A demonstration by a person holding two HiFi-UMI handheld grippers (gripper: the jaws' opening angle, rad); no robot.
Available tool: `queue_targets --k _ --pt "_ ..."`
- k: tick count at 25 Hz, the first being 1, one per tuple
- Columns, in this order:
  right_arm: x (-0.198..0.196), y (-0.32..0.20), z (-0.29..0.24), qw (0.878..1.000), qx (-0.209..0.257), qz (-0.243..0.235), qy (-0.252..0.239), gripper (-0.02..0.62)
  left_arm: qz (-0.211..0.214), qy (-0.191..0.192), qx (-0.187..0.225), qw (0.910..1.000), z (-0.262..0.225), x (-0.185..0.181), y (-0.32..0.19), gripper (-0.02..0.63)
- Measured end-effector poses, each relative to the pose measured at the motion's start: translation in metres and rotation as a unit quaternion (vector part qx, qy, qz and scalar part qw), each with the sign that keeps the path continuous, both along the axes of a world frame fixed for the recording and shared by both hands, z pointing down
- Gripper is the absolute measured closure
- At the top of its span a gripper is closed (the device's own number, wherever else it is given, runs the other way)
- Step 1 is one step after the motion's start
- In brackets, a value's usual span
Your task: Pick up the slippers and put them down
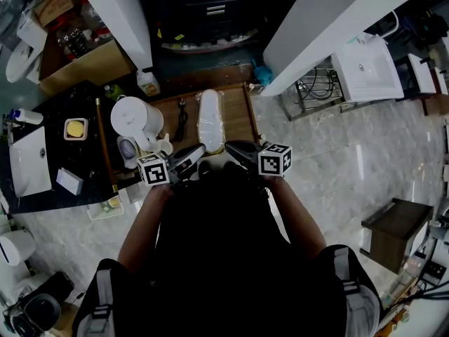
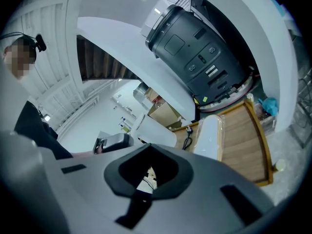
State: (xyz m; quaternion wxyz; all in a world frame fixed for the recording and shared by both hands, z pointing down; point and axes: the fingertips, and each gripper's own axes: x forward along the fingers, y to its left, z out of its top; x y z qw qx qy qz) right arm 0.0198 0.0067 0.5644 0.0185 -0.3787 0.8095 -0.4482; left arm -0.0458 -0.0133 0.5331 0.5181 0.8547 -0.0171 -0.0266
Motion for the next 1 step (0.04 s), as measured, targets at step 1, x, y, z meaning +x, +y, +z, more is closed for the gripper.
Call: queue_targets --k 1 --pt "-0.001 0.0004 -0.001 1.0 0.002 -0.004 -0.001 0.589 0.001 -0.001 0.0 1.0 -0.001 0.001 -0.0001 0.595"
